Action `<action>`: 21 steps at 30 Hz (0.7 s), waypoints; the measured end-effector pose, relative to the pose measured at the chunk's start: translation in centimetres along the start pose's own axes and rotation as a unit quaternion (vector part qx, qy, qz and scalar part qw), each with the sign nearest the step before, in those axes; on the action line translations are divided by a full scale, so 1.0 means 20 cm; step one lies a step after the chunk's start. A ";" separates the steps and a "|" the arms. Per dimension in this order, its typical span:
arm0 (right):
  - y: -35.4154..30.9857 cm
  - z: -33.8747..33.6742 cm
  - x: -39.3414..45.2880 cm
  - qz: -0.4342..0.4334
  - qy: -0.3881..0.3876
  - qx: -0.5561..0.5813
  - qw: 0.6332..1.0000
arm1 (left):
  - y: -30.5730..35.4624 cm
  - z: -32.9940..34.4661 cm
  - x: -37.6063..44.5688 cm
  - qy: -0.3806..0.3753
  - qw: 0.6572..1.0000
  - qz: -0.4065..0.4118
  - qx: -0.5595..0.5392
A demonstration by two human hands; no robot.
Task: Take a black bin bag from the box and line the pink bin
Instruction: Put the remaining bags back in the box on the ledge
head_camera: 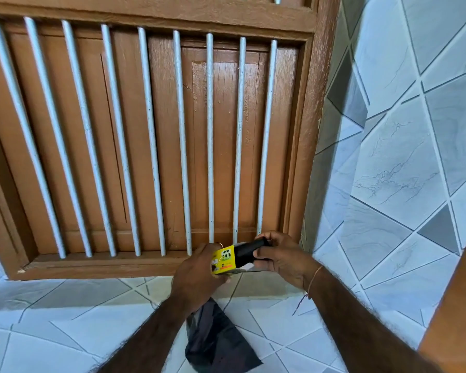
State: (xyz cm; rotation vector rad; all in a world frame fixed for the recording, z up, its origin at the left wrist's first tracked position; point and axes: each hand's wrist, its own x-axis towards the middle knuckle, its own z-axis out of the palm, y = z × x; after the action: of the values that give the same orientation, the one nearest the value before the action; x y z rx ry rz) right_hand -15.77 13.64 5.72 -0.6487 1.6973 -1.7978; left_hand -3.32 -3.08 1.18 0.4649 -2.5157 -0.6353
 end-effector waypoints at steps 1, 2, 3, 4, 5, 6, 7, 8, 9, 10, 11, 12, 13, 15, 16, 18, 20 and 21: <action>0.00 0.02 0.00 -0.017 0.025 -0.005 1.000 | 0.01 0.00 0.00 0.008 1.000 -0.005 -0.016; 0.01 0.04 -0.01 -0.033 0.051 -0.038 0.997 | 0.01 0.00 0.00 0.015 0.999 -0.011 -0.030; 0.03 0.06 -0.01 -0.051 0.076 -0.084 0.992 | 0.02 0.00 0.00 0.021 0.999 -0.018 -0.042; 0.05 0.08 -0.01 -0.073 0.099 -0.138 0.983 | 0.02 0.00 0.00 0.025 0.998 -0.025 -0.051; 0.07 0.09 -0.01 -0.098 0.119 -0.193 0.969 | 0.03 0.00 0.00 0.028 0.997 -0.031 -0.058; 0.07 0.10 -0.01 -0.121 0.137 -0.252 0.950 | 0.03 -0.01 0.01 0.031 0.997 -0.034 -0.065; 0.07 0.11 -0.01 -0.141 0.145 -0.298 0.933 | 0.03 -0.01 0.01 0.034 0.996 -0.036 -0.070; 0.06 0.11 -0.02 -0.156 0.148 -0.324 0.921 | 0.03 -0.01 0.01 0.036 0.996 -0.037 -0.073; 0.06 0.11 -0.03 -0.169 0.151 -0.319 0.920 | 0.03 -0.02 0.01 0.038 0.996 -0.037 -0.073; 0.05 0.12 -0.04 -0.175 0.163 -0.297 0.924 | 0.02 -0.02 0.01 0.038 0.996 -0.037 -0.073; 0.05 0.11 -0.04 -0.187 0.189 -0.267 0.926 | 0.02 -0.03 0.01 0.036 0.996 -0.039 -0.076; 0.05 0.10 -0.03 -0.190 0.223 -0.239 0.926 | 0.02 -0.04 0.02 0.034 0.995 -0.042 -0.083; 0.06 0.09 -0.03 -0.181 0.238 -0.207 0.932 | 0.02 -0.04 0.02 0.032 0.995 -0.044 -0.089; 0.07 0.08 -0.03 -0.121 0.164 -0.109 0.973 | 0.02 -0.05 0.03 0.025 0.994 -0.043 -0.093; 0.08 0.09 -0.04 -0.090 0.097 -0.047 0.990 | 0.02 -0.05 0.03 0.019 0.995 -0.042 -0.090; 0.09 0.11 -0.05 -0.078 0.024 0.011 0.997 | 0.03 -0.05 0.03 0.012 0.997 -0.030 -0.075; 0.11 0.14 -0.05 -0.116 0.059 -0.040 0.991 | 0.03 -0.04 0.03 0.010 0.998 -0.018 -0.062; 0.10 0.16 -0.05 -0.132 0.101 -0.077 0.983 | 0.04 -0.04 0.03 0.009 0.998 -0.016 -0.057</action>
State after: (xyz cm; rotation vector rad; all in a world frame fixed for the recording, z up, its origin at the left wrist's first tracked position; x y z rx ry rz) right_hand -12.76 12.00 3.99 -0.8133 1.9777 -1.9837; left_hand -3.57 -3.00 2.36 0.4675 -2.4439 -0.7790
